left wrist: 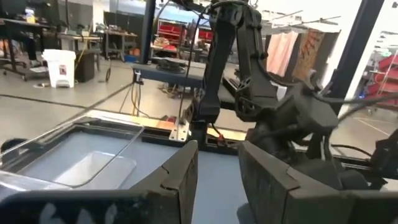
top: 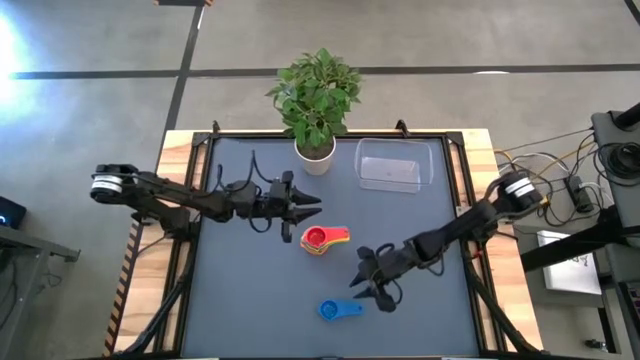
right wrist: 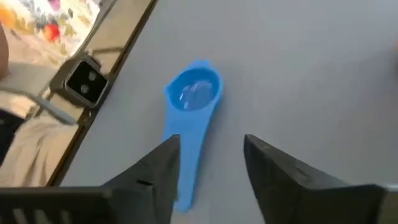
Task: Nest measuring cups in basket
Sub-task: Stack the blue measuring cup on top of the red measuring cup
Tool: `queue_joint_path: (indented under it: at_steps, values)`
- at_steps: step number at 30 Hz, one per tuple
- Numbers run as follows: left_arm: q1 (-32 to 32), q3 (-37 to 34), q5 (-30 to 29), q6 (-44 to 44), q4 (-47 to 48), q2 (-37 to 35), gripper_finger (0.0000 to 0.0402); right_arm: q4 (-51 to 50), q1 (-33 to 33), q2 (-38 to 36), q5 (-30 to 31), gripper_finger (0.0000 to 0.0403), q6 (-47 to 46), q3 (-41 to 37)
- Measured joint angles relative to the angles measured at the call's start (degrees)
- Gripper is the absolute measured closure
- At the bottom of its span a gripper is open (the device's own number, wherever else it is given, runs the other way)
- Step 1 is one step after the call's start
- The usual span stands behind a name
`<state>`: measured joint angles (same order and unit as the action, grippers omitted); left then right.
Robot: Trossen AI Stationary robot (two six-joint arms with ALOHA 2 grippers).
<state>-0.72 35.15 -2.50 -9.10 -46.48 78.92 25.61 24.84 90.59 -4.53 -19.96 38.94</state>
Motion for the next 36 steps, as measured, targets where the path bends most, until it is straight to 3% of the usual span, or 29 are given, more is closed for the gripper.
queue_joint_path:
  at_steps: [8,13,24,31,36]
  values:
    - [-0.4,0.1,-1.5,0.0,3.5,-1.0,0.0302,-4.7,2.3,7.4,0.0,0.0140,1.6,8.8]
    - [-0.4,-1.2,-6.5,0.0,4.1,-1.7,0.0302,-14.7,2.4,9.7,0.4,0.0110,1.5,14.4]
    - [-0.8,-1.7,-7.8,-0.6,3.9,-2.7,0.0302,-23.0,3.5,15.0,3.3,0.0115,0.4,21.0]
    - [-3.0,-2.7,-11.9,-0.5,3.3,-3.6,0.0302,-26.1,4.0,16.1,3.7,0.0119,0.5,23.4]
    - [-3.1,-2.7,-12.1,-0.2,3.2,-4.0,0.0302,-27.6,4.1,16.1,8.0,0.0133,0.4,23.6]
